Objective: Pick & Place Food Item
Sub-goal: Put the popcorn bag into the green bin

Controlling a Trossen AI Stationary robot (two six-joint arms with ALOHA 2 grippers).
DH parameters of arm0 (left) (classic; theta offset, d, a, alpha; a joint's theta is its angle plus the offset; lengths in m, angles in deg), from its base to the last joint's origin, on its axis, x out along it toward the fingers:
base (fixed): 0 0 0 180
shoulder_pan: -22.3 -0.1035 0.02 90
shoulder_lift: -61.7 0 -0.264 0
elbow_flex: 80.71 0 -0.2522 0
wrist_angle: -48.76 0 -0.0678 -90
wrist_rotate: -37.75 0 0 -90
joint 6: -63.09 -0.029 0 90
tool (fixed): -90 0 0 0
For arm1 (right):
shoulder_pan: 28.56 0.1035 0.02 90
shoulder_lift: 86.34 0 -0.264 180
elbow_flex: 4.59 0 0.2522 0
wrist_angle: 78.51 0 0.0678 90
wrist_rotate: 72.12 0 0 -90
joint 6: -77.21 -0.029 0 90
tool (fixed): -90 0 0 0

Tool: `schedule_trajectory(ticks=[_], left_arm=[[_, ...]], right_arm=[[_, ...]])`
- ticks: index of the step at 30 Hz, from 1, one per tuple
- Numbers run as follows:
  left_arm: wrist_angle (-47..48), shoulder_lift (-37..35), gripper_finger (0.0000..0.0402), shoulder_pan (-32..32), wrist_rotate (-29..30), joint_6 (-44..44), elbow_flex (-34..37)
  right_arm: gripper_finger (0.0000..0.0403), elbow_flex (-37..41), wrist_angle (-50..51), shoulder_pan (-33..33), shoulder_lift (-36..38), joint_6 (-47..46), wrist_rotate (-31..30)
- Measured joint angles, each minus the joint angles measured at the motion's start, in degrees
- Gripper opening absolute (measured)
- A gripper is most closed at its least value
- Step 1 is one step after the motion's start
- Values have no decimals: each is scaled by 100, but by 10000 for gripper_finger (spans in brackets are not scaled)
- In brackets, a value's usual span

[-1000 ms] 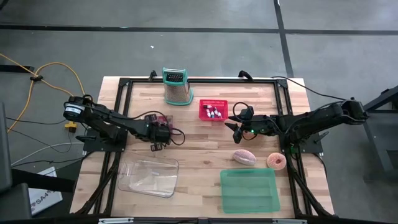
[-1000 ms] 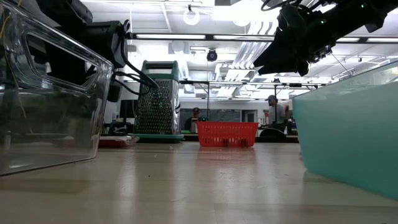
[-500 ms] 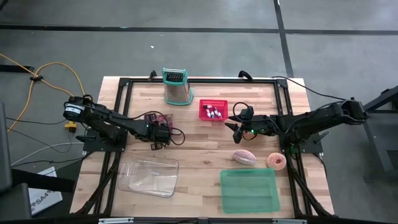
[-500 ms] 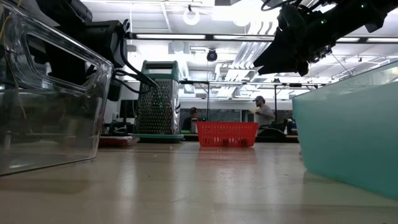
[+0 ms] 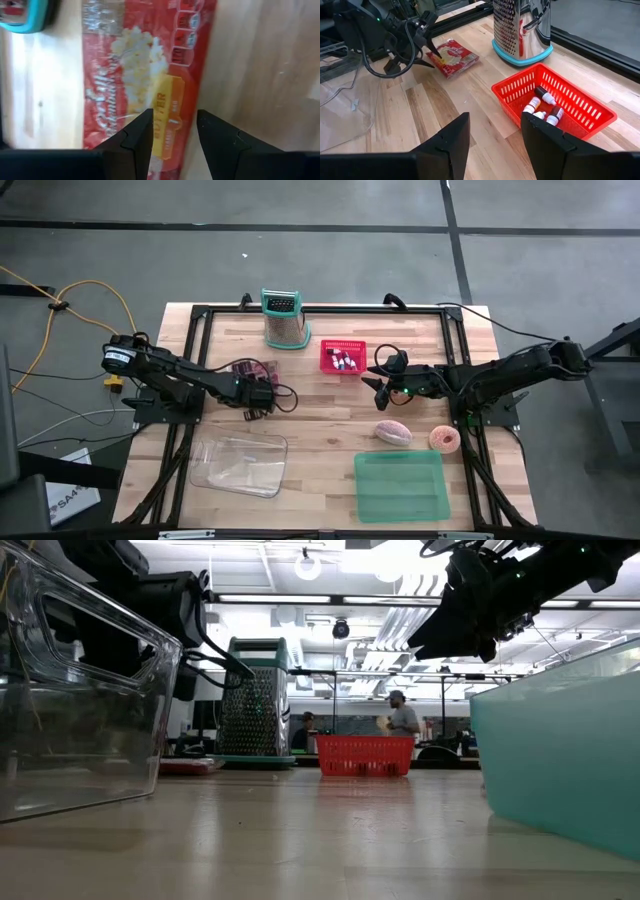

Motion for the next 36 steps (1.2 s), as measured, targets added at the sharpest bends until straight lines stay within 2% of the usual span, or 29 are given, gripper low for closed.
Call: schedule_trajectory(ticks=[5, 14, 24, 30, 36], left_arm=[[-7, -2, 142, -50, -112, 118, -2], [-34, 271, 142, -319, 115, 67, -21], [-144, 376, 142, -179, 741, 69, -7], [-126, 376, 142, -282, 714, 121, -4], [-137, 370, 142, -505, 376, 206, -12]], right_arm=[[165, 0, 0, 0, 0, 0, 0], [165, 0, 1, 0, 0, 0, 0], [165, 0, 1, 1, 0, 0, -1], [165, 0, 0, 0, 0, 0, -1], [165, 0, 0, 1, 0, 0, -1]])
